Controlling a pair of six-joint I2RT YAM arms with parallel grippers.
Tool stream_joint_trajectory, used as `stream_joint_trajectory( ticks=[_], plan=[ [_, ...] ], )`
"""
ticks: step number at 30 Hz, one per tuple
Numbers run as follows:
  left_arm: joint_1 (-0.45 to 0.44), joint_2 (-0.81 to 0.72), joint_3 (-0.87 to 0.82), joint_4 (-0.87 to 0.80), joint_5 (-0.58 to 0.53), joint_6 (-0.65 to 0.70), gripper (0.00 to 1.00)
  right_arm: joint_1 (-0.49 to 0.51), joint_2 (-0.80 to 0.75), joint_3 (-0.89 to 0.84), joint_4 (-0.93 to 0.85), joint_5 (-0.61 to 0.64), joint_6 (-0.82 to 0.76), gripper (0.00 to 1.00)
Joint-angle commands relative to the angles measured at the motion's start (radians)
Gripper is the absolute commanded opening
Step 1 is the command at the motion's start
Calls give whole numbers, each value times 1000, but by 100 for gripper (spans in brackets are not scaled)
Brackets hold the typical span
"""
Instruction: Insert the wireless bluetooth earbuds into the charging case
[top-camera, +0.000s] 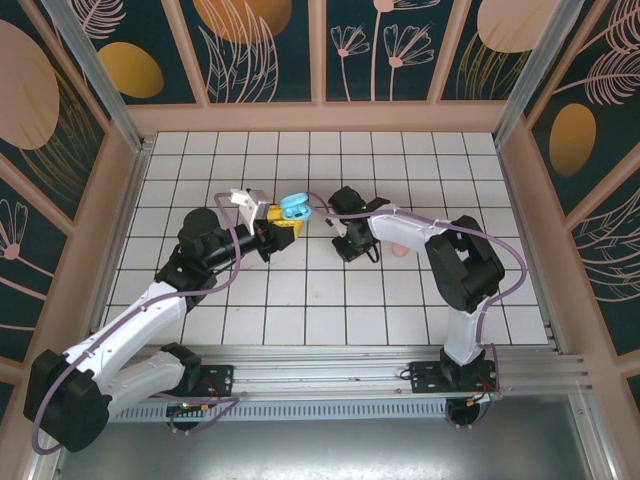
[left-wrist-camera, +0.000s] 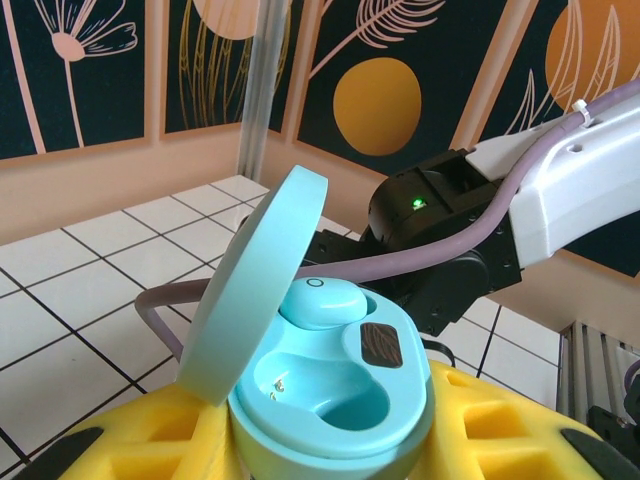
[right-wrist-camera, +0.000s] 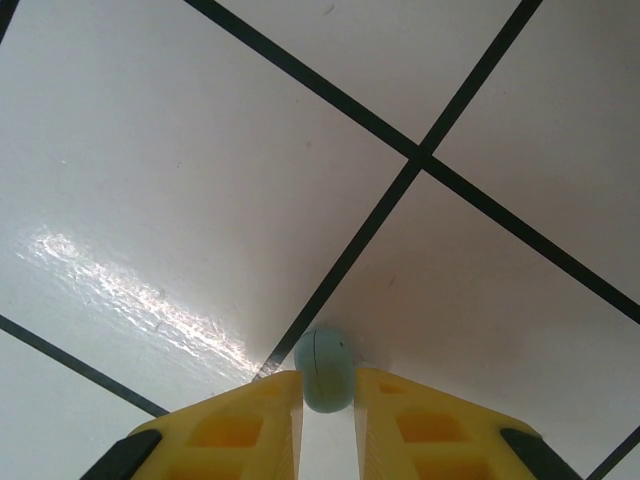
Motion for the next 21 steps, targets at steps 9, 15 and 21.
stream_joint_trajectory(
  ticks=[9,15,21],
  plan=[
    [-6,-13,-1,1,-13,14,0,11,41,32,-24,16,-24,22],
    [-4,-16,-1,-2,-15,15,0,11,56,33,-31,16,-28,23],
    [-4,-16,-2,-2,-15,16,0,13,68,36,-40,16,-26,24]
  ],
)
